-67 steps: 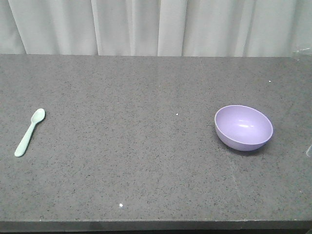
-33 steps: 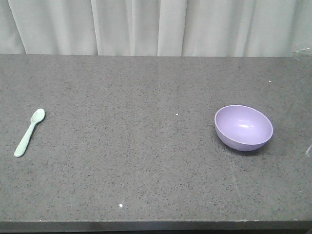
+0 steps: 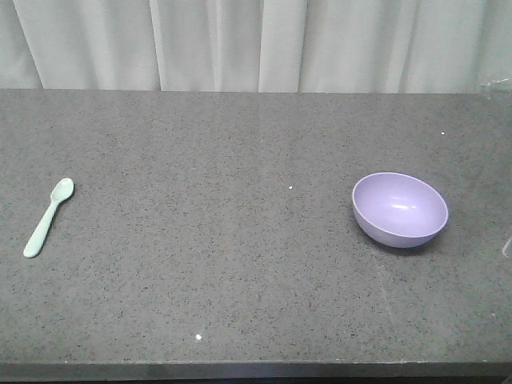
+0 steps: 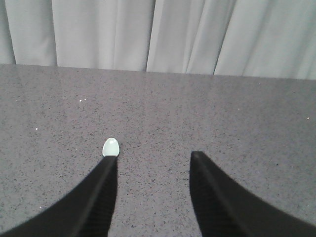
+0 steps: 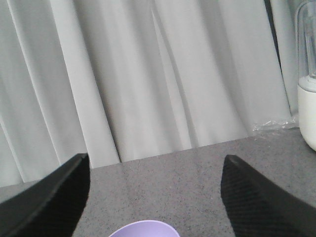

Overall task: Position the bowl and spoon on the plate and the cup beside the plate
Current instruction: 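Lower the left gripper over the pale green spoon and close on it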

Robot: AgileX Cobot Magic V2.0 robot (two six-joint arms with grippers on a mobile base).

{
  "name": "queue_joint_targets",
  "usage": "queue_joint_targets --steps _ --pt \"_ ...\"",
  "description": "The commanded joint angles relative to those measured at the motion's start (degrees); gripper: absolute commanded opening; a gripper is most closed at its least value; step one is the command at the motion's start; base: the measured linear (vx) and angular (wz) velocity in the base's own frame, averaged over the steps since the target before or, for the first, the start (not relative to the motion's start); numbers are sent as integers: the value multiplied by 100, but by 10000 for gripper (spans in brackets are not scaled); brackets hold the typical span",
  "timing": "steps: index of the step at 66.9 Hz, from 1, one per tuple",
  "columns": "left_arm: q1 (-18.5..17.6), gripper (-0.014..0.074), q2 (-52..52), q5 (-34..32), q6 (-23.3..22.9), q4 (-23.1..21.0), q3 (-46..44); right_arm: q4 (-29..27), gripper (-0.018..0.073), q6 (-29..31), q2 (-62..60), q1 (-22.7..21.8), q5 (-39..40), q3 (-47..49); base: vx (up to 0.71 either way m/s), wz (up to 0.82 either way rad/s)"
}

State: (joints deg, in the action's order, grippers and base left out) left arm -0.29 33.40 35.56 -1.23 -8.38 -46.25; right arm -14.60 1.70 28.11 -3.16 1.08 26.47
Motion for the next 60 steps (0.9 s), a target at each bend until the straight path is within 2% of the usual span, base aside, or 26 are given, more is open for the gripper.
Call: queue_joint_targets --steps 1,7,12,22,34,45,55,60 --pt "3 414 882 -100 289 3 -815 67 566 2 217 -7 141 342 0 0" --pt "8 426 1831 265 299 117 -1632 136 566 53 496 -7 -667 820 0 0" --pt "8 426 2540 624 299 163 -2202 150 566 350 764 -7 -1405 1305 0 0" --pt "8 426 3948 1476 299 528 -3276 145 566 711 1262 -7 -2318 2094 0 0" --pt "8 426 5362 2507 293 971 -4244 107 560 705 1487 -7 -2364 2229 0 0" --pt "8 426 6332 3198 287 1019 -4768 107 546 711 1528 -7 -2375 2229 0 0" --pt "8 426 6763 3185 281 1032 -4861 107 541 711 1528 -7 -2376 2229 0 0" --pt "8 426 6926 3154 252 1181 -4861 112 541 711 1528 -7 -2396 2229 0 0"
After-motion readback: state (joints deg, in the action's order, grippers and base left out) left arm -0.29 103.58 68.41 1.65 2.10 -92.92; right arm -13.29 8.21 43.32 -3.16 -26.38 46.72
